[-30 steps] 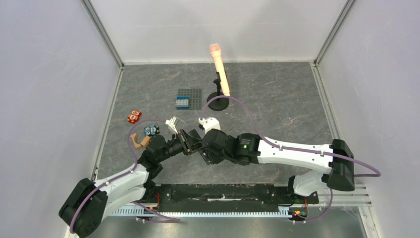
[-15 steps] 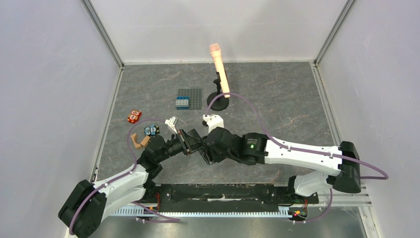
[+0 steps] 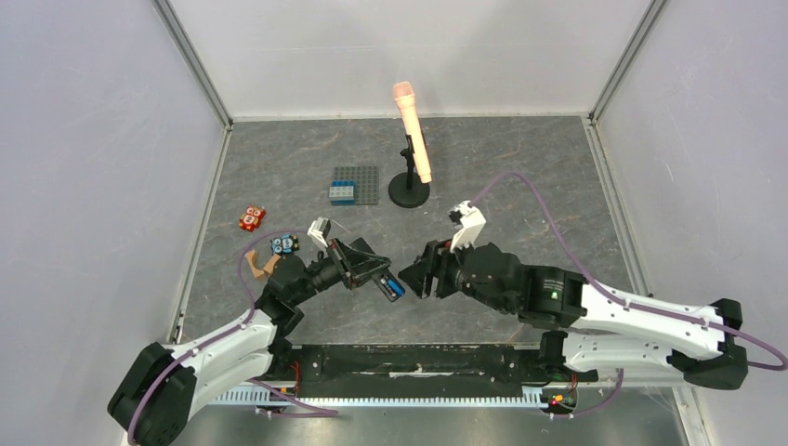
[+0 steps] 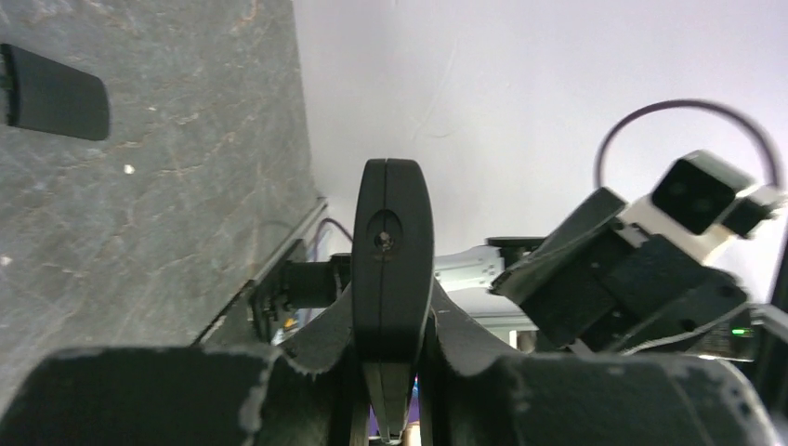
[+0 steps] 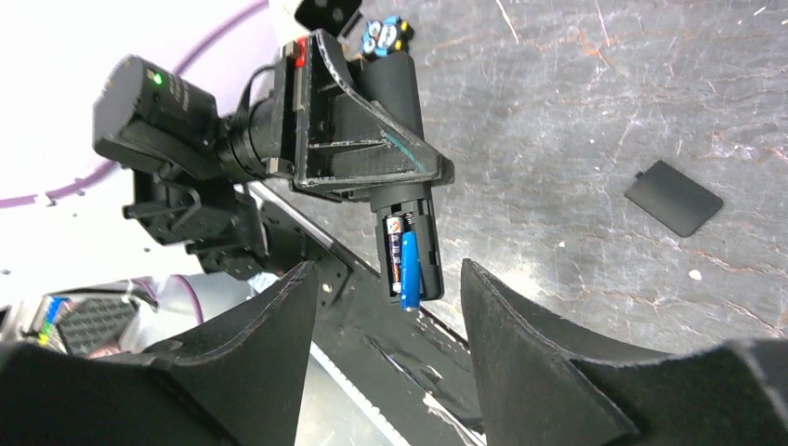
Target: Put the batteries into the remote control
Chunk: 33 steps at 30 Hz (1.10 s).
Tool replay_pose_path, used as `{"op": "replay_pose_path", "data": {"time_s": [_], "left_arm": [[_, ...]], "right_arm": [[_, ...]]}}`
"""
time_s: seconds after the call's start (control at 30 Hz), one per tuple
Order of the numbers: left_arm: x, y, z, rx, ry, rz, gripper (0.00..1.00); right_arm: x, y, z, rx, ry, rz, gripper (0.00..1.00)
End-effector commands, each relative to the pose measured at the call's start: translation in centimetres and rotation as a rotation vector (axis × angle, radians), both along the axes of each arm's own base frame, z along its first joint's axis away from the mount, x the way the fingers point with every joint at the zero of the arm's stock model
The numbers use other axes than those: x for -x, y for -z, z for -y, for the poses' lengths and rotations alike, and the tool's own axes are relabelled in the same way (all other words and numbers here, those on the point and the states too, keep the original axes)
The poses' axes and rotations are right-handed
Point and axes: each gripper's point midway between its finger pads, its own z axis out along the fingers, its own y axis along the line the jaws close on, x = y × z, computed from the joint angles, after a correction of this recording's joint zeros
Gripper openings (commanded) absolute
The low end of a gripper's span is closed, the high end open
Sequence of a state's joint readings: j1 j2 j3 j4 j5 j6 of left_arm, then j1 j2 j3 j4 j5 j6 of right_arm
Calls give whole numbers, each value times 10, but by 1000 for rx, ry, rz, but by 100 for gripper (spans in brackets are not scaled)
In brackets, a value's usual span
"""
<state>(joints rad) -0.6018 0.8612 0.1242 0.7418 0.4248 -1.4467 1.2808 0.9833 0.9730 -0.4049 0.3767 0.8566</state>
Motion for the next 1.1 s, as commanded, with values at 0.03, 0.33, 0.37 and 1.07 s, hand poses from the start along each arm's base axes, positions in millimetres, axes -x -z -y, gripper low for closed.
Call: {"op": "replay_pose_path", "data": {"time_s": [0.03, 0.33, 0.37, 1.07], "left_arm": [[-8, -56, -4, 199, -43, -57, 2], [-20, -87, -20, 388, -123, -166, 2], [-20, -89, -20, 396, -124, -169, 2], [-16, -114, -28, 467, -127, -142, 2]], "right_arm": [[-11, -40, 2, -220, 89, 34, 60], [-6, -52, -15, -332, 43, 22, 60], [-6, -53, -16, -342, 46, 17, 59], [-17, -34, -13, -405, 153, -55, 53]]}}
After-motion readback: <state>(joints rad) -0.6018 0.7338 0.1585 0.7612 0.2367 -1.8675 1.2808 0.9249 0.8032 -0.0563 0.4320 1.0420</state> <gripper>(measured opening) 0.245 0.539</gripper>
